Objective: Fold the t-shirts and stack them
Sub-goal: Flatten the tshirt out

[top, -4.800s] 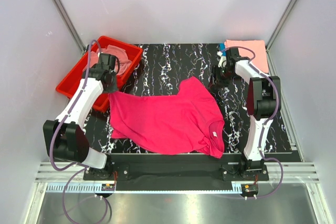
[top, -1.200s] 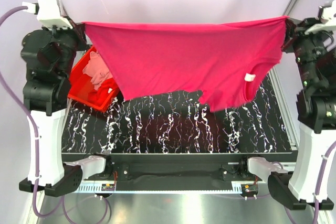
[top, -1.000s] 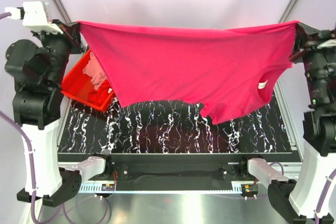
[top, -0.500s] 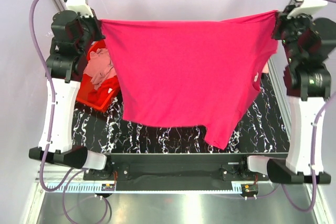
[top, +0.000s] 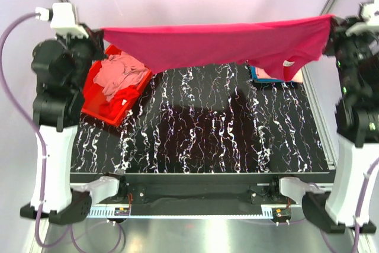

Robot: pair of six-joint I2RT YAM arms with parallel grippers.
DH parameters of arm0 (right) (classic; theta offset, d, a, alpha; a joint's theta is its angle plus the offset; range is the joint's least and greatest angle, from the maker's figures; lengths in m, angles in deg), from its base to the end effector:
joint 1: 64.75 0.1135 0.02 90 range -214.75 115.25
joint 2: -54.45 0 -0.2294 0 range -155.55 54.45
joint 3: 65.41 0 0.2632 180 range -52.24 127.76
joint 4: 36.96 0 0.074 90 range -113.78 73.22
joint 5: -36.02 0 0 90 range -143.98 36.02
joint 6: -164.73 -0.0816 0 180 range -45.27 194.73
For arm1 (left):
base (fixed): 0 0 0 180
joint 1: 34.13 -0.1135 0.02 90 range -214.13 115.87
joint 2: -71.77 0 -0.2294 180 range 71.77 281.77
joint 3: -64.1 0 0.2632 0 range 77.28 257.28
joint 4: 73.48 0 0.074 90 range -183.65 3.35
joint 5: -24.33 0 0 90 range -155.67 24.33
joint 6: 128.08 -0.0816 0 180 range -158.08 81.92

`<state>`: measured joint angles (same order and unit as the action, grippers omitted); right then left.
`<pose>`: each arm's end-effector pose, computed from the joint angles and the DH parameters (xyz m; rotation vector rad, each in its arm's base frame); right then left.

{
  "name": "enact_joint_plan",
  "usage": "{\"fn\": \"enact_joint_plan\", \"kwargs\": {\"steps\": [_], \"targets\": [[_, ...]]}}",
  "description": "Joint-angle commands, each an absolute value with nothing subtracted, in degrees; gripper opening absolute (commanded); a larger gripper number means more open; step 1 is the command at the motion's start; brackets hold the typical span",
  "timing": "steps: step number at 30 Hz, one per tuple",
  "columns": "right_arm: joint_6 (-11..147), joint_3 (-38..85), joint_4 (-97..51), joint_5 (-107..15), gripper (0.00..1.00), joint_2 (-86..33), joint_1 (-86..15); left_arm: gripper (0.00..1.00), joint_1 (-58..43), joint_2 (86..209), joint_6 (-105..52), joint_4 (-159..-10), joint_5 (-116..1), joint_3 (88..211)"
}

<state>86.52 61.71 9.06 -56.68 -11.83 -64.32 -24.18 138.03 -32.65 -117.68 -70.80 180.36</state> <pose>0.2063 -0.0023 0.5931 -0.0999 1.3113 -0.1998 0.2488 -0.0362 0.5408 -0.0149 1.4717 -0.1524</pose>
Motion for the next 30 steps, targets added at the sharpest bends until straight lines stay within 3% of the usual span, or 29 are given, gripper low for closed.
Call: {"fn": "enact_joint_plan", "kwargs": {"steps": [1, 5, 10, 16, 20, 24, 30], "targets": [[86.77, 60.35, 12.23, -60.13, 0.0, -6.64, -64.39, 0.0, -23.94, 133.22, -32.28, -115.13, -70.07, 175.12], [86.33, 59.83, 16.73, -62.85, 0.0, -0.59, -64.48, 0.0, -23.94, 128.46, -32.01, -118.02, -68.58, 171.5], [83.79, 63.33, 24.01, -64.79, 0.0, 4.17, -64.39, 0.0, -23.85, 124.16, -31.31, -125.32, -66.73, 175.53], [86.15, 67.03, 24.3, -67.25, 0.0, 2.69, -62.55, 0.0, -23.85, 125.38, -31.05, -129.11, -67.35, 180.65], [90.54, 57.39, 16.84, -66.2, 0.0, 0.14, -61.67, 0.0, -23.85, 128.36, -30.0, -123.67, -66.03, 169.09], [94.68, 34.93, 3.49, -62.69, 0.0, -0.91, -61.76, 0.0, -23.85, 132.22, -28.5, -115.32, -62.51, 155.17], [93.37, 13.01, -20.85, -57.24, 0.0, -12.06, -62.9, 0.0, -24.46, 150.4, -31.74, -107.14, -67.32, 150.39]]}}
